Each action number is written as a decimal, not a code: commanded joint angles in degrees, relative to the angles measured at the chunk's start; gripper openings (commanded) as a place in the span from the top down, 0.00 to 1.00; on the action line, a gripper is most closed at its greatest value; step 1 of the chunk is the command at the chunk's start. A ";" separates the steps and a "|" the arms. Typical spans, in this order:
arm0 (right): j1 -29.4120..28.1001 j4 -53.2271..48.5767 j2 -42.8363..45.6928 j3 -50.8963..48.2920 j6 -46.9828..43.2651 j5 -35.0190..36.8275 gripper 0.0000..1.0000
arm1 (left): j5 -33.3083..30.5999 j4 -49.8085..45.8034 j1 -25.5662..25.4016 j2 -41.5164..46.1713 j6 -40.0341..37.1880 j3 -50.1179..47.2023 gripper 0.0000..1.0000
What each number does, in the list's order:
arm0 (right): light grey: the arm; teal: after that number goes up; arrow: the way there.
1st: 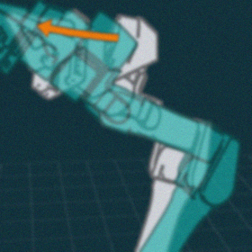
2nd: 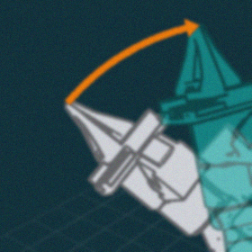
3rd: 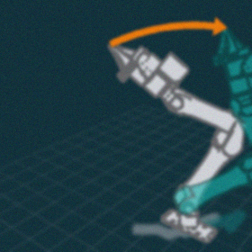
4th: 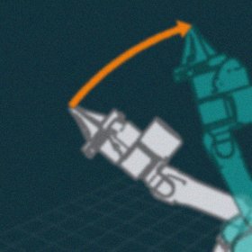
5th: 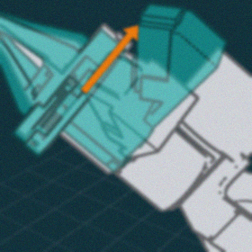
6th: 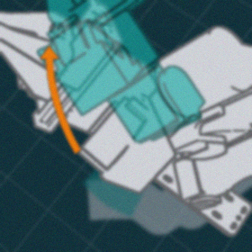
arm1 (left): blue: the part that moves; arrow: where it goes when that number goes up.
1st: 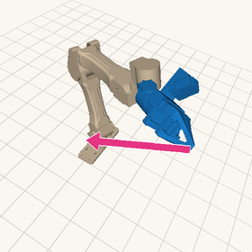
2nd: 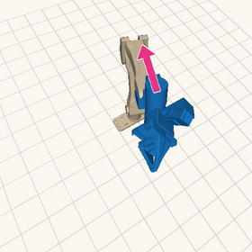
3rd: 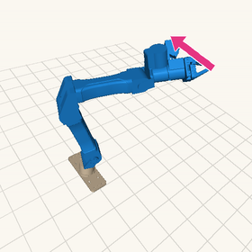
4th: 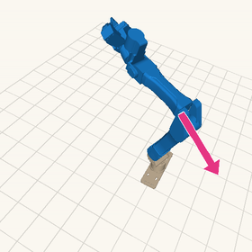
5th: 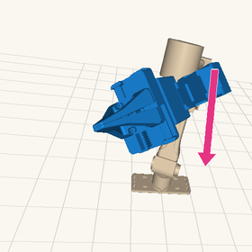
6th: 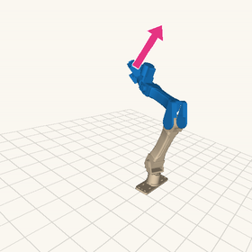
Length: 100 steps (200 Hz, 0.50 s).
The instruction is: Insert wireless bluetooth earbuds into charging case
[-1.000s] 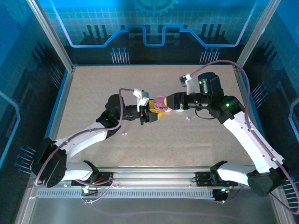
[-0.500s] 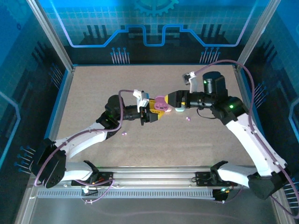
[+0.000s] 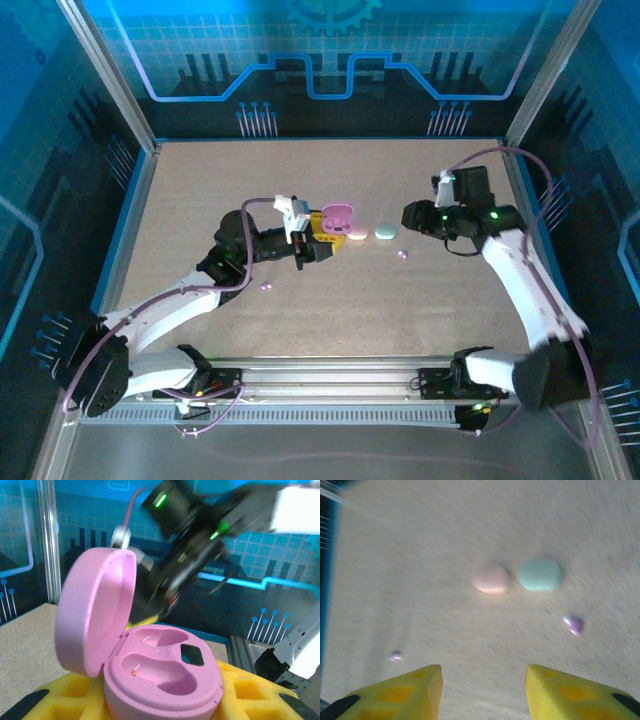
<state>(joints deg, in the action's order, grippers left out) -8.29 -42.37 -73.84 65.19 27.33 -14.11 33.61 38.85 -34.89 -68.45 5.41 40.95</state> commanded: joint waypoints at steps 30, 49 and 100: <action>2.55 -4.15 -15.94 2.18 -4.40 4.70 0.52 | -1.52 0.17 -0.32 2.53 -2.16 -1.46 0.70; 2.75 -5.21 -21.99 5.25 -6.13 4.08 0.52 | -1.45 -0.05 -0.33 2.61 -2.42 -1.33 0.70; 2.30 -5.45 -32.91 10.99 -7.45 3.12 0.60 | -1.52 -1.21 -0.33 2.79 -2.95 -1.15 0.70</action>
<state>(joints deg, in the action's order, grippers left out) -6.24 -46.06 -103.35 73.06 21.54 -10.92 32.73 37.71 -34.96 -67.00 4.08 40.23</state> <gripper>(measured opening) 0.415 0.374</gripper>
